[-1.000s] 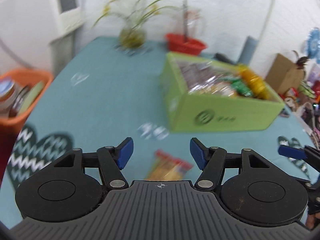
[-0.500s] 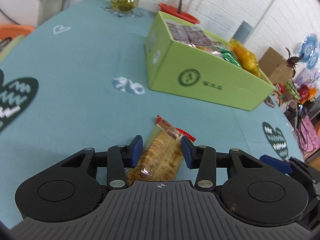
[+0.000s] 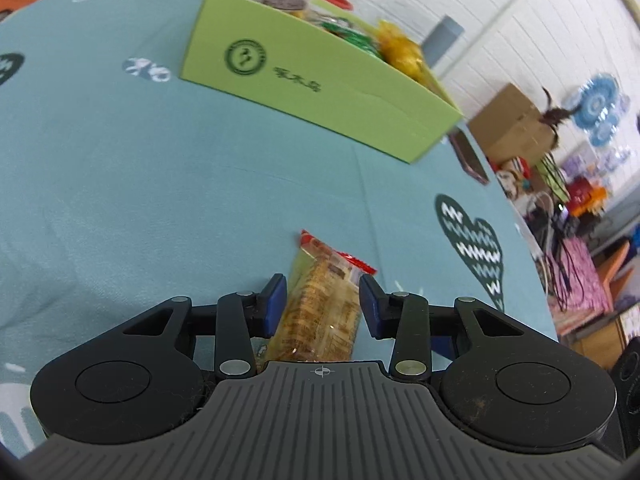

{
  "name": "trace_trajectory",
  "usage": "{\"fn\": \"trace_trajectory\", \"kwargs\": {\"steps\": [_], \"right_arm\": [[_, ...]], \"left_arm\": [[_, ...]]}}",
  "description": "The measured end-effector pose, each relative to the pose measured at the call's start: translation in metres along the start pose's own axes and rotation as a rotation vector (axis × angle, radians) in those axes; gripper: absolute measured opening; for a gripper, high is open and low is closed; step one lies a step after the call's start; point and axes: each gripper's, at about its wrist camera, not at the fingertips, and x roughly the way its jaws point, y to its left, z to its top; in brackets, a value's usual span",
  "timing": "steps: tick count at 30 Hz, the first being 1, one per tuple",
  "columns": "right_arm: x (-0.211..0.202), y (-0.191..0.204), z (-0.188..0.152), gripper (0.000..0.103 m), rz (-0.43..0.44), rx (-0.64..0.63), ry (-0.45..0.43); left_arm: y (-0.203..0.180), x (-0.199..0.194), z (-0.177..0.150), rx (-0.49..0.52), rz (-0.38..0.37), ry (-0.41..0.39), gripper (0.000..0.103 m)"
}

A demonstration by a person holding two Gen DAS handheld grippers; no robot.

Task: Organize snacks
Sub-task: 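Move the left gripper to the long biscuit pack and grasp it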

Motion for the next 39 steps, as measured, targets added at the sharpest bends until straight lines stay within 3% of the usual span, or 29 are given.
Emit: {"fn": "trace_trajectory", "kwargs": {"steps": [5, 9, 13, 17, 22, 33, 39], "right_arm": [[0.009, 0.013, -0.003, 0.093, 0.013, -0.020, 0.000], [0.022, 0.020, 0.000, 0.093, 0.024, -0.042, 0.019], [0.039, 0.026, 0.009, 0.093, 0.012, -0.101, 0.042], [0.048, 0.028, 0.020, 0.093, -0.004, -0.133, 0.045], [0.036, 0.023, 0.008, 0.093, -0.030, -0.086, 0.012], [0.023, 0.028, 0.000, 0.093, -0.077, -0.100, -0.033], [0.021, 0.033, -0.001, 0.084, -0.064, -0.098, -0.025]], "left_arm": [[0.006, -0.009, 0.006, 0.019, 0.040, -0.020, 0.020], [0.003, -0.009, 0.012, 0.111, -0.019, 0.020, 0.020], [0.000, -0.005, 0.014, 0.175, -0.024, 0.044, 0.019], [0.011, -0.005, 0.019, 0.131, -0.038, 0.041, 0.020], [0.013, 0.000, 0.020, 0.107, -0.047, 0.045, 0.020], [0.002, 0.007, 0.017, 0.140, -0.025, 0.053, 0.023], [-0.006, 0.004, 0.016, 0.180, -0.048, 0.062, 0.023]]}}
